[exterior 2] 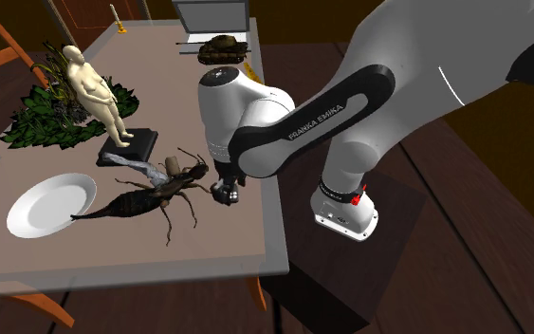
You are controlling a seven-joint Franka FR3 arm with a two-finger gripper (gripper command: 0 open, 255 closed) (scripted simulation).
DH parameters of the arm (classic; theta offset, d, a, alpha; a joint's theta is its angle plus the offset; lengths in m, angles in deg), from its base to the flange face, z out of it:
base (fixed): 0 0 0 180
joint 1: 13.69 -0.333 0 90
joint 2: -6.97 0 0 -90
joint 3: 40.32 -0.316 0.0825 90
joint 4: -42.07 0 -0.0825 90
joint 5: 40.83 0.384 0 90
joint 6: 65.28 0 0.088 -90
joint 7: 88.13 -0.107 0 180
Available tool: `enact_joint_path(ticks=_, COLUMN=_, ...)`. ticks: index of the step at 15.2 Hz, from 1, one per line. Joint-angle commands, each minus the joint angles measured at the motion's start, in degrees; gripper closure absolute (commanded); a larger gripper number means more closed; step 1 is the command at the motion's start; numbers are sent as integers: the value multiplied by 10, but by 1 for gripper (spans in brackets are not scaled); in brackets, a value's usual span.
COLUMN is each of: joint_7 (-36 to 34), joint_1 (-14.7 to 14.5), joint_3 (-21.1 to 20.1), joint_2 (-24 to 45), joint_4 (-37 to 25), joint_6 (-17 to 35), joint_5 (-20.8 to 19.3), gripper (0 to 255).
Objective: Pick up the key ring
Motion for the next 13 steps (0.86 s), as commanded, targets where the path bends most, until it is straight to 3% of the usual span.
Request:
enact_joint_path(ticks=1, joint_7=-1, joint_1=-2, joint_3=10, joint_2=-19, joint_4=-6, joint_6=-25, joint_5=-6, gripper=255)
enact_joint_path(ticks=11, joint_7=-6, joint_1=0, joint_3=50, joint_2=-80, joint_4=-51, joint_6=-131, joint_5=-39, gripper=255)
enact_joint_path(ticks=13, joint_7=-6, joint_1=0, joint_3=51, joint_2=-81, joint_4=-52, joint_6=-132, joint_5=-39, gripper=255)
